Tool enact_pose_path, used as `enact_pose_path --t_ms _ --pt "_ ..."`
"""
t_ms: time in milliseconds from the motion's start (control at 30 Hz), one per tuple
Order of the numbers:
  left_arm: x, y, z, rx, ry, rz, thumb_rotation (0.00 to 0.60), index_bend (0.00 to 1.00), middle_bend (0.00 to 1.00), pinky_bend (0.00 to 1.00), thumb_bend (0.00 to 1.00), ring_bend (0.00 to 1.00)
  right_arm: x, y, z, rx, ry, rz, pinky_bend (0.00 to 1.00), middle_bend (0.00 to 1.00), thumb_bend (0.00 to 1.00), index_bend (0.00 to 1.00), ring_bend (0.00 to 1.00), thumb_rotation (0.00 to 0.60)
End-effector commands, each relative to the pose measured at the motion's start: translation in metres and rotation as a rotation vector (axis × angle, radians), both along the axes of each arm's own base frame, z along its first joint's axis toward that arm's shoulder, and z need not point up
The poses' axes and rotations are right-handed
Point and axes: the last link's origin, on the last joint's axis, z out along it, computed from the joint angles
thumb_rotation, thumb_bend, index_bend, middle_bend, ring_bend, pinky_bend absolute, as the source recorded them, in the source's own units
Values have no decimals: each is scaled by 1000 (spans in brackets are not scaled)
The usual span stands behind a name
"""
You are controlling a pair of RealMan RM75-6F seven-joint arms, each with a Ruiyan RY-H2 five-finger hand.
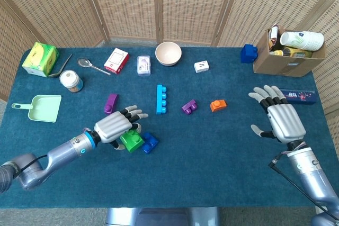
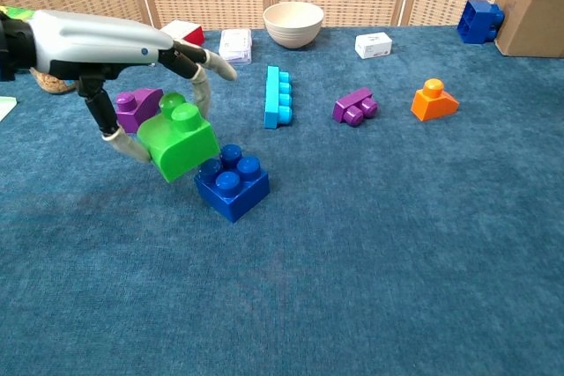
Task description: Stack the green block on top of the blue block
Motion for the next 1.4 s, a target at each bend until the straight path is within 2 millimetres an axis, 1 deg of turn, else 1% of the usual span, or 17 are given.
enact_pose_path --t_ms 33,233,367,433,667,867,1067,1400 --pt "3 0 -5 3 -1 6 600 517 87 0 245 0 -1 0 1 0 -1 0 0 127 237 164 0 564" --pt "7 1 -11 8 2 21 600 517 85 0 246 0 -4 0 2 -1 9 7 0 127 236 164 0 567" --pt "10 1 -15 4 8 28 600 516 84 0 246 0 -11 -1 6 -49 100 12 0 127 237 163 0 564" --pt "12 1 -16 6 9 28 600 516 84 0 245 0 -15 1 7 -65 115 -4 0 127 236 162 0 567" --pt "16 2 -21 5 12 36 600 516 84 0 245 0 -37 10 15 -104 121 -81 0 127 236 162 0 568" --pt "17 3 -26 -2 9 56 600 516 83 0 246 0 -51 20 22 -132 126 -121 0 127 236 163 0 567" --pt "19 4 -27 4 10 58 600 515 82 0 246 0 -60 26 25 -147 115 -149 0 127 237 162 0 565" --pt "25 4 -28 -2 13 67 600 515 80 0 246 0 -67 34 28 -155 99 -163 0 127 237 162 0 567"
